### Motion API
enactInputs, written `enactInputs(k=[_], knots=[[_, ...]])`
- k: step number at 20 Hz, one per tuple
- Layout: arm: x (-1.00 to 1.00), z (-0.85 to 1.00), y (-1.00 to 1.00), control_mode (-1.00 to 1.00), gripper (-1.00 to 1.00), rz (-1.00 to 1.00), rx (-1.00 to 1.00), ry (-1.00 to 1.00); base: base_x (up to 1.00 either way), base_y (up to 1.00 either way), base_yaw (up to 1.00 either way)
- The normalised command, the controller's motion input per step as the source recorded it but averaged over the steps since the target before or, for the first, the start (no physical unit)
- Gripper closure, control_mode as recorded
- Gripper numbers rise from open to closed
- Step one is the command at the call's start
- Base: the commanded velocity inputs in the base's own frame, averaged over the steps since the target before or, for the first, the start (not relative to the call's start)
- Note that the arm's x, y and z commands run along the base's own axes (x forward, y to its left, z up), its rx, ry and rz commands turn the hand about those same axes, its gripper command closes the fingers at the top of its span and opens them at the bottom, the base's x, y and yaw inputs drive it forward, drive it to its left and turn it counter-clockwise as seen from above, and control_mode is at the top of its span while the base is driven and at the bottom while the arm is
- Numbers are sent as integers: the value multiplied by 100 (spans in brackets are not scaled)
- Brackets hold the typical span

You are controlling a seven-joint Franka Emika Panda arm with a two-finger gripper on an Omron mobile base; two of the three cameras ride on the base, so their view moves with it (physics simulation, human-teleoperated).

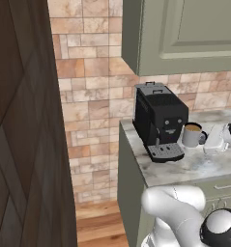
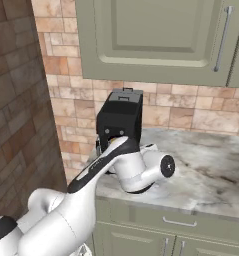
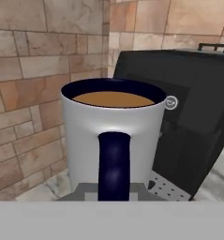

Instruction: Pick up the brewed coffee from the coffee machine and place it next to the breakfast plate on the dining counter.

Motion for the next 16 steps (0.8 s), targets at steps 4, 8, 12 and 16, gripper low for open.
enactInputs(k=[4,8,12,16], knots=[[-25,0,10,-100,100,-2,-3,-11,0,0,0],[0,0,0,100,100,0,0,0,-98,-39,-35],[0,0,0,100,100,0,0,0,-82,-34,-61],[0,0,0,100,100,0,0,0,-58,-17,-75]])
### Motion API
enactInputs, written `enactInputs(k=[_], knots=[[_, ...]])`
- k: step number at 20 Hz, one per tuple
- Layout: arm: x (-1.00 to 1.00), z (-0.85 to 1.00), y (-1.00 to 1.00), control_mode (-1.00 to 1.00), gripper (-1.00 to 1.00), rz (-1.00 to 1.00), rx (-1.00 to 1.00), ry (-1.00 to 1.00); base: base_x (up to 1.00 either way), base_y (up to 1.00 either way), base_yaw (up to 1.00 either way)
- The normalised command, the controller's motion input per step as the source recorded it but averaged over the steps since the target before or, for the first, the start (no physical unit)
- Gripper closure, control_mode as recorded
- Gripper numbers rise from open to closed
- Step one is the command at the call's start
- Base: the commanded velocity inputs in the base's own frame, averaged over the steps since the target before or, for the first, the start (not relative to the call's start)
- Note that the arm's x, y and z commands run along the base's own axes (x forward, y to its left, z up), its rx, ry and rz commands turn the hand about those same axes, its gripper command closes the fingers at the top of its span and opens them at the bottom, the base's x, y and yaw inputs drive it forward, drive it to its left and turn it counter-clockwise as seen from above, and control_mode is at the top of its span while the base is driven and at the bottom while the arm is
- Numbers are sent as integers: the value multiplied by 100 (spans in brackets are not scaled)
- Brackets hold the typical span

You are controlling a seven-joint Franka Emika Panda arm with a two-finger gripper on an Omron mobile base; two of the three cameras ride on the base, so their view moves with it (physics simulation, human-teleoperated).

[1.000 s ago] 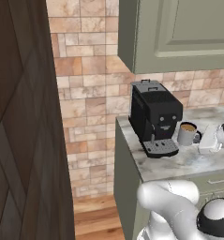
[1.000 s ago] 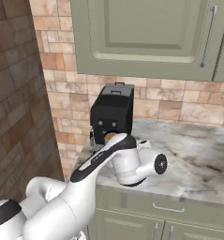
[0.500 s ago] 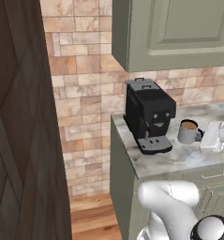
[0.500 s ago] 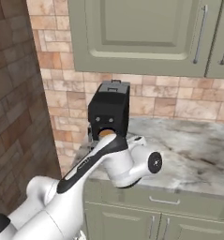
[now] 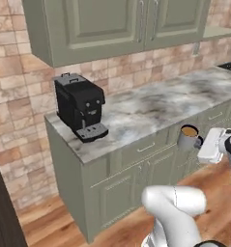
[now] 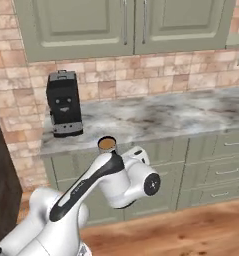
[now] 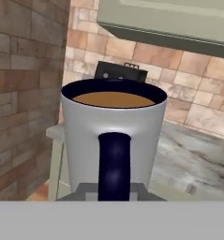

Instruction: Pick up the brewed coffee from the coffee machine and place it next to the breakfast plate on the dining counter.

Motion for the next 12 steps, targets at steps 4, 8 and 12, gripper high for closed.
enactInputs(k=[4,8,12], knots=[[0,0,0,100,100,0,0,0,-19,-9,-78],[0,0,0,100,100,0,0,0,-17,-17,-84],[0,0,0,100,100,0,0,0,-11,-4,-88]])
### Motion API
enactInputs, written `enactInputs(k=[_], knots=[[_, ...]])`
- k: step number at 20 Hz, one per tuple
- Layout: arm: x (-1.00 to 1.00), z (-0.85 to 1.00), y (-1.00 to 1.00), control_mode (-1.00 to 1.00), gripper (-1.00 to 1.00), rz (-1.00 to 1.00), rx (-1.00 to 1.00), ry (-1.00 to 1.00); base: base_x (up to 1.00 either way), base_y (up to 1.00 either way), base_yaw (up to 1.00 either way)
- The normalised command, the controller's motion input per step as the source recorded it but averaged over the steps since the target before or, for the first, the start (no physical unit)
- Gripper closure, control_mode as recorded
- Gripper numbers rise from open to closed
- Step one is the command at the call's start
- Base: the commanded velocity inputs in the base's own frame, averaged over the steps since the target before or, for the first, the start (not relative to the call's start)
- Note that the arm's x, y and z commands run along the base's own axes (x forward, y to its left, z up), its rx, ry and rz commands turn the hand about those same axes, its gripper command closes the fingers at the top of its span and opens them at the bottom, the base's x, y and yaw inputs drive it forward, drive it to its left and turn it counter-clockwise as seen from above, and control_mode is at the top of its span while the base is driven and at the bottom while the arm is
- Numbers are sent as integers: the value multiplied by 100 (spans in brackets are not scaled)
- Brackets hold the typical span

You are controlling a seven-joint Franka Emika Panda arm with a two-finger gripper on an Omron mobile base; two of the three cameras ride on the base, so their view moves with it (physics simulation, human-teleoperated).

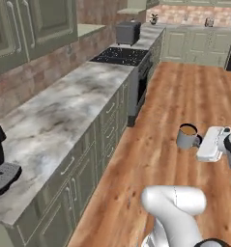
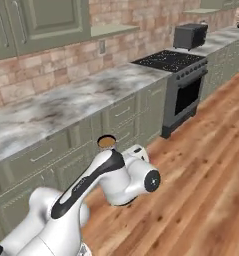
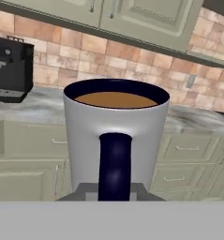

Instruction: Pick up the brewed coffee from the coffee machine and place it next to the breakfast plate on the dining counter.

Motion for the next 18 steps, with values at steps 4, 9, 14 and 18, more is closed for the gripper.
enactInputs(k=[4,9,14,18], knots=[[0,0,0,100,100,0,0,0,-6,-6,-89],[0,0,0,100,100,0,0,0,0,-9,-85],[0,0,0,100,100,0,0,0,22,-41,-79],[0,0,0,100,100,0,0,0,89,-49,-60]])
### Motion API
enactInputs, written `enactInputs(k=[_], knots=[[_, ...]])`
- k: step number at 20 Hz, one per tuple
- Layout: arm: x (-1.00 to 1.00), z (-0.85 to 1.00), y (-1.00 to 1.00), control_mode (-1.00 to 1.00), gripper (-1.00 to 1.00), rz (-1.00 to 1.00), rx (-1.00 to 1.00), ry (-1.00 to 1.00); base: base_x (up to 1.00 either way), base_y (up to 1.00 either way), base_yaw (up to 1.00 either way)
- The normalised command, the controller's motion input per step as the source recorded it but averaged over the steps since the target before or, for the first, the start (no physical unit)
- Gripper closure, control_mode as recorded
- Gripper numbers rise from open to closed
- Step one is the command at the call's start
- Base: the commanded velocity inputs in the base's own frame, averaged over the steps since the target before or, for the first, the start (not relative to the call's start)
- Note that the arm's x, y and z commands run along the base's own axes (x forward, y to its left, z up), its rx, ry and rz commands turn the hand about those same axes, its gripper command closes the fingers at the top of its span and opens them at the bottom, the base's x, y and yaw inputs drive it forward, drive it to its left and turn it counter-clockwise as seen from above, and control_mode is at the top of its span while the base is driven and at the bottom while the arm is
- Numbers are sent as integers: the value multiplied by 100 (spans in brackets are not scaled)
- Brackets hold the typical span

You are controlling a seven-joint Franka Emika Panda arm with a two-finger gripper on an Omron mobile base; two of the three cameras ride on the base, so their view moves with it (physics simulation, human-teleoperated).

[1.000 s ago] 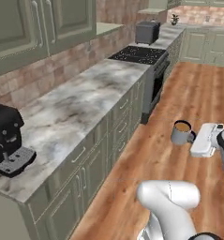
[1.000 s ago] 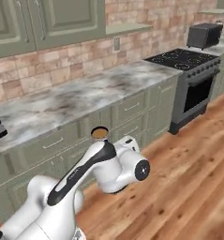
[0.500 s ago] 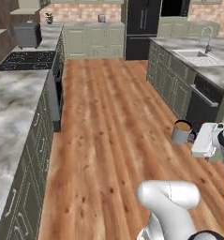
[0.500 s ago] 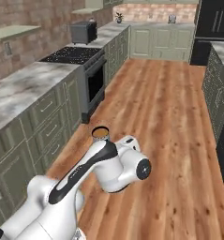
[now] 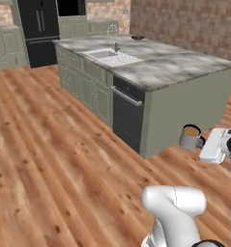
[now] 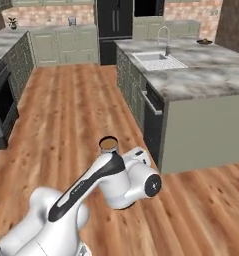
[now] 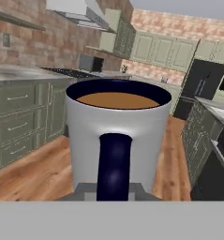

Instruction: Pick up the brewed coffee from the coffee machine and place it next to the breakfast plate on the dining counter.

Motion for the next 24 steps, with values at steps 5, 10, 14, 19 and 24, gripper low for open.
enactInputs(k=[5,10,14,19,24], knots=[[0,0,0,100,100,0,0,0,100,-37,-36],[0,0,0,100,100,0,0,0,100,0,-37],[0,0,0,100,100,0,0,0,100,0,-37],[0,0,0,100,100,0,0,0,100,-7,-32],[0,0,0,100,100,0,0,0,100,-45,-29]])
